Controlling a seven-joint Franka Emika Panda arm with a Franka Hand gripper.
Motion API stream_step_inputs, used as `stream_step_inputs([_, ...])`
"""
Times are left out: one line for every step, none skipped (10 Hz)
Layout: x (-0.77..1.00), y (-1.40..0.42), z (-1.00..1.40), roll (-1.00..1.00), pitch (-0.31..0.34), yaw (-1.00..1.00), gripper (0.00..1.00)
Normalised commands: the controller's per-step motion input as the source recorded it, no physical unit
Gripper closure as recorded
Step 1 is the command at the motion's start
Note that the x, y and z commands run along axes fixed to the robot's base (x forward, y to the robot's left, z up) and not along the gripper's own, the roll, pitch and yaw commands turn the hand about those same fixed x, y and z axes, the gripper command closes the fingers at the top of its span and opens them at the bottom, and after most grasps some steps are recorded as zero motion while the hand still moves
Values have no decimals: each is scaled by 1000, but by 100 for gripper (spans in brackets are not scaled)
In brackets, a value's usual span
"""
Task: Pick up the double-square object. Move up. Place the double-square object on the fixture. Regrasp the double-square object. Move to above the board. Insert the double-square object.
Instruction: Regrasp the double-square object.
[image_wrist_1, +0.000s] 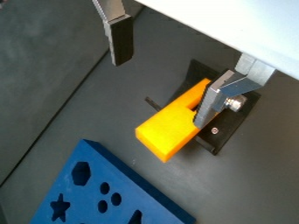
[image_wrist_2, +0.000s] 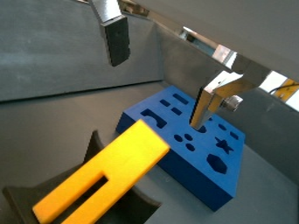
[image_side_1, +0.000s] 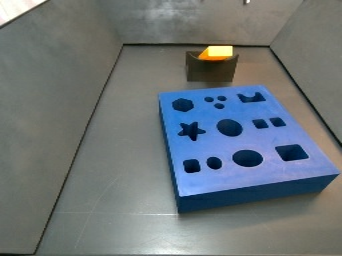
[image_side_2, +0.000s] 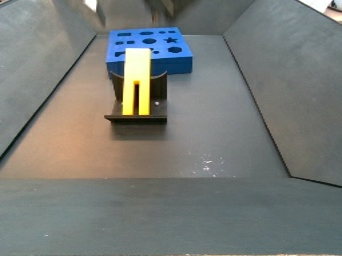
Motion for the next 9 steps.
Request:
stream_step_inputs([-44,-1000,608,1000,52,14,0])
stream_step_inputs([-48,-1000,536,1000,49,14,0])
stream_step_inputs([-46,-745,195,1000,41,15,0])
stream_step_inputs([-35,-638,81,1000,37,15,0])
stream_step_inputs([-27,-417,25,1000,30,16,0])
stream_step_inputs([-34,-180,37,1000,24,18,0])
stream_step_inputs([-23,-34,22,1000,21,20,0])
stream_step_inputs([-14,-10,12,1000,20,20,0])
stream_step_inputs([-8,-25,13,1000,21,22,0])
